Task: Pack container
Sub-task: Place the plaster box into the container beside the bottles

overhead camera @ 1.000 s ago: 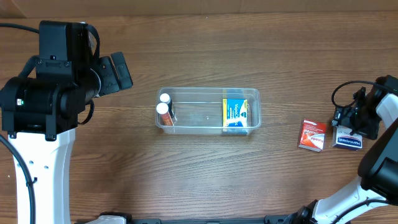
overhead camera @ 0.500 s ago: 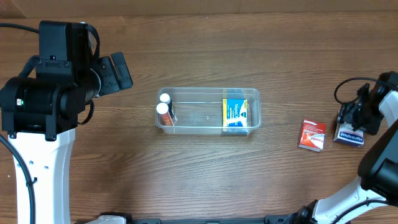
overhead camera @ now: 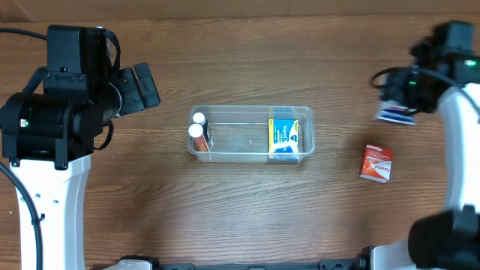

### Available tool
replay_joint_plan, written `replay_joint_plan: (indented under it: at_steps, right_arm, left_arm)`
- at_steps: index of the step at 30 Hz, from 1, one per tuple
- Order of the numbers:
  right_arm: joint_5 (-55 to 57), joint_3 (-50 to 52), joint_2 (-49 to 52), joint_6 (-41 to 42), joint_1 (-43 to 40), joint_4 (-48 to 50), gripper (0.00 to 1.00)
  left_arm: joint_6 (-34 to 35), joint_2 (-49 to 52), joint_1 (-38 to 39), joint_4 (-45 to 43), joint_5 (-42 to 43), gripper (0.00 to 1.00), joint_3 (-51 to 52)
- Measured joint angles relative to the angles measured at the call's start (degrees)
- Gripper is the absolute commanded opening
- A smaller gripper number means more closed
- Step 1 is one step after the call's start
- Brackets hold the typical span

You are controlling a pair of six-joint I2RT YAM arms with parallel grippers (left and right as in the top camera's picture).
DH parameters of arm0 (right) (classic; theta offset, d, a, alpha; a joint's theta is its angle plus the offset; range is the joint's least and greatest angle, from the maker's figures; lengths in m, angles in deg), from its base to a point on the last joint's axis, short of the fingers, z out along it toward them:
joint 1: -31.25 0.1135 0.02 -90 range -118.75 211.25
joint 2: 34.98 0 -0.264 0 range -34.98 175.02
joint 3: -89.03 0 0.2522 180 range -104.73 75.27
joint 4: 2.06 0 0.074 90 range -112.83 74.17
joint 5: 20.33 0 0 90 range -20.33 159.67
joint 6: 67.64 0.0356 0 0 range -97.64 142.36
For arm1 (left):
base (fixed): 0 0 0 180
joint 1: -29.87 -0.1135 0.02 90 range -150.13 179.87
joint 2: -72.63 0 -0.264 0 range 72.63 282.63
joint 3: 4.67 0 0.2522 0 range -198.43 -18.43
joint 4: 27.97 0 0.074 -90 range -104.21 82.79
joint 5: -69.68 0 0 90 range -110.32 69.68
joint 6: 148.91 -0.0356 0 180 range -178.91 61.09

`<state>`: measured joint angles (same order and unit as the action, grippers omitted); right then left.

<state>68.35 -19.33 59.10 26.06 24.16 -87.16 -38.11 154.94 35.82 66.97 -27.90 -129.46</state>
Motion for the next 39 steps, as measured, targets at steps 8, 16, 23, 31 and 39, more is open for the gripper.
replay_joint_plan:
  at_steps: [8, 16, 23, 31, 39]
  right_arm:
    - [-0.85, -0.17, -3.91, 11.96, 28.79, 1.92, 0.68]
    - [0.9, -0.15, -1.7, 21.81, 41.75, 10.03, 0.68]
    - [1.77, -0.15, 7.43, 26.82, 42.73, 11.26, 0.68]
    - [1.73, -0.15, 14.53, 29.05, 42.73, 11.98, 0.68]
    - [1.73, -0.15, 19.98, 29.09, 42.73, 12.22, 0.68]
  left_arm:
    - [0.0, 0.0, 0.0, 0.22, 0.0, 1.0, 0.0]
    - [0.0, 0.0, 0.0, 0.79, 0.0, 1.0, 0.0]
    - [0.0, 0.0, 0.0, 1.18, 0.0, 1.0, 0.0]
    - [0.0, 0.0, 0.0, 1.2, 0.0, 1.0, 0.0]
    - [-0.22, 0.0, 0.0, 1.2, -0.02, 1.0, 0.0]
